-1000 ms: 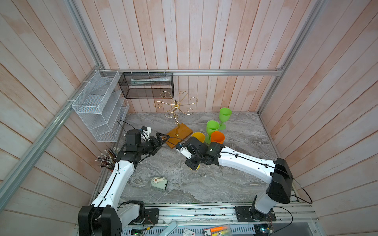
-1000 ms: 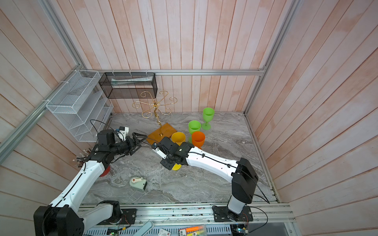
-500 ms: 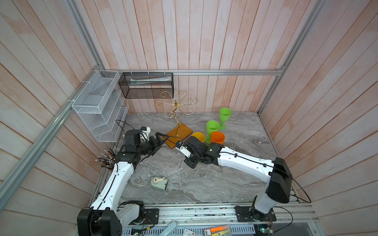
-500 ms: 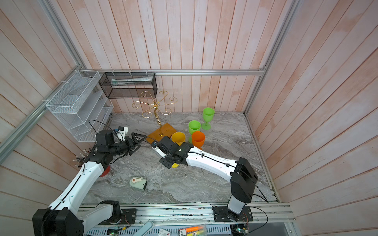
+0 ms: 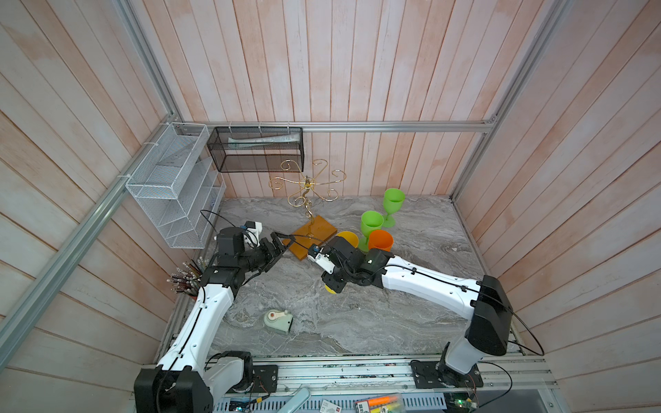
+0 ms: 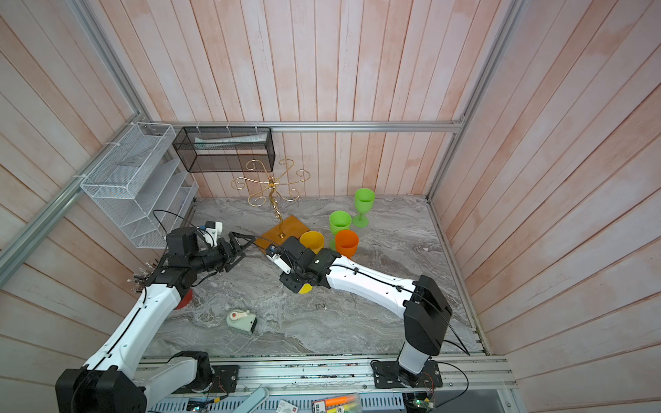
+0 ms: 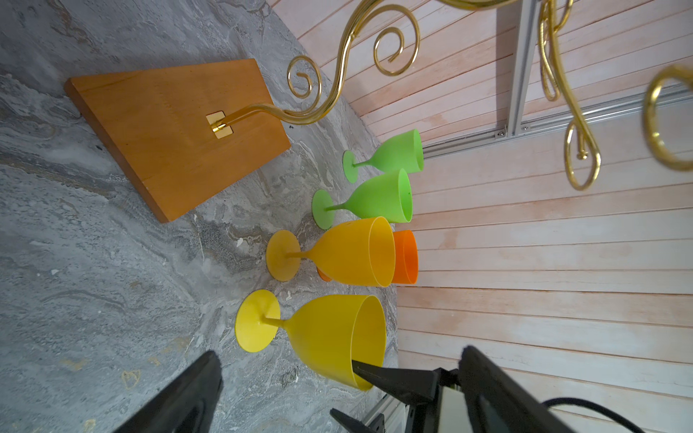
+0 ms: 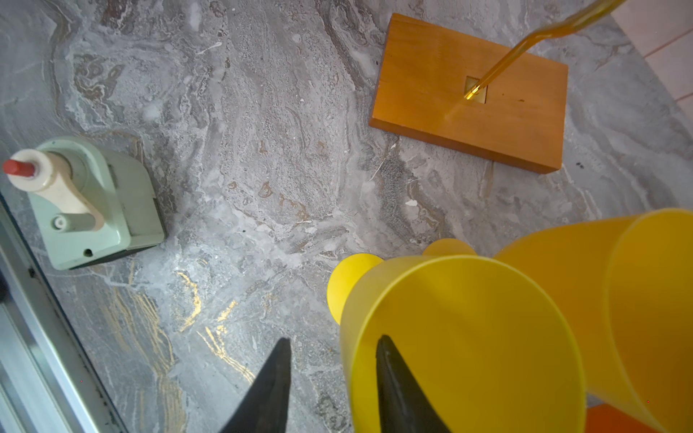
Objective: Take the wine glass off the wine glass rack
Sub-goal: Place the wine glass at the center of the table, then reset both arms
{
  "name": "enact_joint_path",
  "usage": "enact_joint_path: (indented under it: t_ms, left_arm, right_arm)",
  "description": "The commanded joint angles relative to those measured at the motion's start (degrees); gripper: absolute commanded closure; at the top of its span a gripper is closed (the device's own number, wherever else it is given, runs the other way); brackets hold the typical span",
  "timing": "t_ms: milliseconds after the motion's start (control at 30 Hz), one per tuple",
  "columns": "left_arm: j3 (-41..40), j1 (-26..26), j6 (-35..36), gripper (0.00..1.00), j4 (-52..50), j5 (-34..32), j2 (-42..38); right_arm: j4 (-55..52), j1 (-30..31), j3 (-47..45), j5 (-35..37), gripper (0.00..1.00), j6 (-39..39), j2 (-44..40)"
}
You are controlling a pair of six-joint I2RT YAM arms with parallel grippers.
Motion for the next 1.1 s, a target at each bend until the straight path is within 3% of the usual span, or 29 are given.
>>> enact_joint_path:
  t_ms: [0,367,633,867,1067]
  left_arm:
    - [0.3,0.3,0.6,0.0,1.4,0.1,-2.1]
    - [0.5,0.3,2.8,0.0,-1.2,-3.0,-3.9]
    - [1.8,0.3,7.5,0.0,-4.1,-8.3,-6.3]
    - [3.3,0.3,13.2,0.0,-7.3,-16.4,-9.9]
    - [2.8,0.3,16.2,0.0,-7.9,-22.5,-12.5]
  right_arm:
    - [1.9,-0.4,-0.6,0.1,0.53,0.0,-3.5]
    - [9.5,-0.6,-4.3,0.9,0.31,-0.2,-12.4]
    - [17.8,-1.9,-8.4,7.1,0.14,-0.6,-22.7]
    - [29.7,-9.1,-18.8,14.6,0.09,3.7,-34.9]
    - [38.5,-19.1,-30.0,18.9,0.07,7.5,-45.2]
